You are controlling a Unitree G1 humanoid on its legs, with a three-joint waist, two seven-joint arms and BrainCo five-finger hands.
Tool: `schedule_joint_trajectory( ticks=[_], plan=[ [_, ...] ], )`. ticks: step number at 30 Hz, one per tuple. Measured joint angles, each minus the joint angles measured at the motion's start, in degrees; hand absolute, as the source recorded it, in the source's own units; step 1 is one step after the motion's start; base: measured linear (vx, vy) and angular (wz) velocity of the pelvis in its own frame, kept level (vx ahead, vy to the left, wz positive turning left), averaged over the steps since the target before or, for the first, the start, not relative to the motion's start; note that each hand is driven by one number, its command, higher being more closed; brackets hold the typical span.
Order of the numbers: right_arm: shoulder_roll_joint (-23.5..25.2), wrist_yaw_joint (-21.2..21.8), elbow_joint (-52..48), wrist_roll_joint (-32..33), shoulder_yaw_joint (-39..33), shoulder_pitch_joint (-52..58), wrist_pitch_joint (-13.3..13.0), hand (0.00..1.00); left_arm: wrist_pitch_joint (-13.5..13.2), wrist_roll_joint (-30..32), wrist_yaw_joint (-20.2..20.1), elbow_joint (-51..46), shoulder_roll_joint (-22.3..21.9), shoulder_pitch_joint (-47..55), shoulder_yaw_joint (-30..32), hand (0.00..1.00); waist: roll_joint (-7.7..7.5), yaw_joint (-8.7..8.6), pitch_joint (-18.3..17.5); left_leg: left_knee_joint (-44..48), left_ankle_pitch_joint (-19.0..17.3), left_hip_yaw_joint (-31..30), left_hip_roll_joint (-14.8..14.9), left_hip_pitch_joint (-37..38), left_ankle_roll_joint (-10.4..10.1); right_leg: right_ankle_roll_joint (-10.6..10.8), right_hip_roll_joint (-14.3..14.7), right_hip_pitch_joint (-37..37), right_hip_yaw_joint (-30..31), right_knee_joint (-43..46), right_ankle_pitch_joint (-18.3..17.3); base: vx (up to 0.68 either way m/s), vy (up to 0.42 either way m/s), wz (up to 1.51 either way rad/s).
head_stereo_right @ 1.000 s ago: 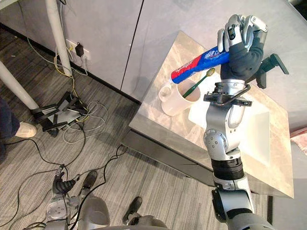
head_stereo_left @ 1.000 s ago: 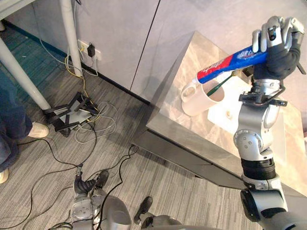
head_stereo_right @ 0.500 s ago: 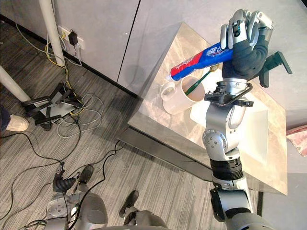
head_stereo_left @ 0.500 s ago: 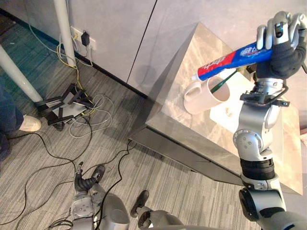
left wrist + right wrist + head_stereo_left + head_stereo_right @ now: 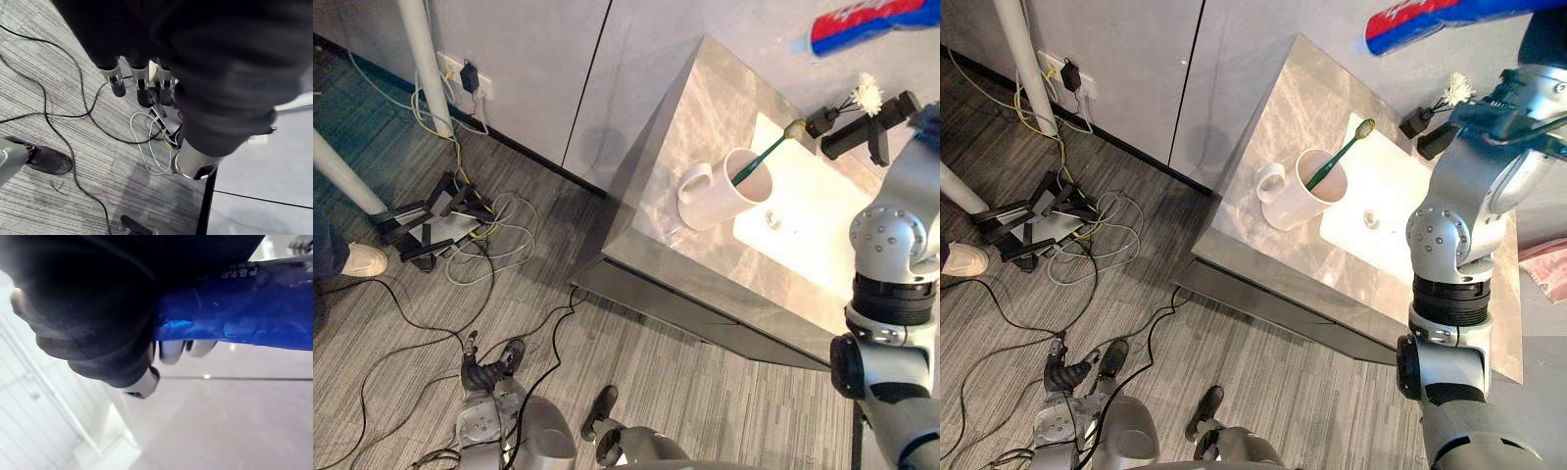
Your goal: Organize washtable
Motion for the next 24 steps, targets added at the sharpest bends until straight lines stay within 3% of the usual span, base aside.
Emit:
schedule_joint_trajectory(
  ticks=[6, 12, 24],
  plan=[
    [0.64, -0.58, -0.29, -0.82, 0.24, 1.46, -0.06, 1.00, 0.01, -0.09, 0.07, 1.01, -0.03, 0.02, -0.06, 0.00, 0.03, 0.10, 0.01, 0.05, 0.01, 0.01, 0.00, -0.02, 0.01, 0.00, -0.01, -0.02, -0.01, 0.03, 0.00, 0.00, 0.000, 0.00],
    [6.51, -0.29, -0.68, -2.01, 0.75, 10.04, 1.04, 1.00, 0.00, -0.07, -0.22, 1.15, -0.03, 0.02, -0.10, 0.00, 0.05, 0.11, -0.01, 0.15, -0.14, 0.07, 0.01, -0.01, 0.21, 0.00, -0.02, -0.04, 0.05, 0.12, 0.00, 0.00, 0.000, 0.00],
    [9.72, 3.37, -5.10, -1.97, 2.12, 16.96, 1.67, 1.00, 0.00, 0.10, -0.34, 1.17, -0.02, 0.00, -0.19, 0.00, 0.35, 0.08, -0.08, 0.25, -0.36, 0.14, 0.00, 0.00, -0.05, 0.00, -0.04, -0.02, 0.01, 0.16, 0.00, 0.00, 0.000, 0.00]
  ],
)
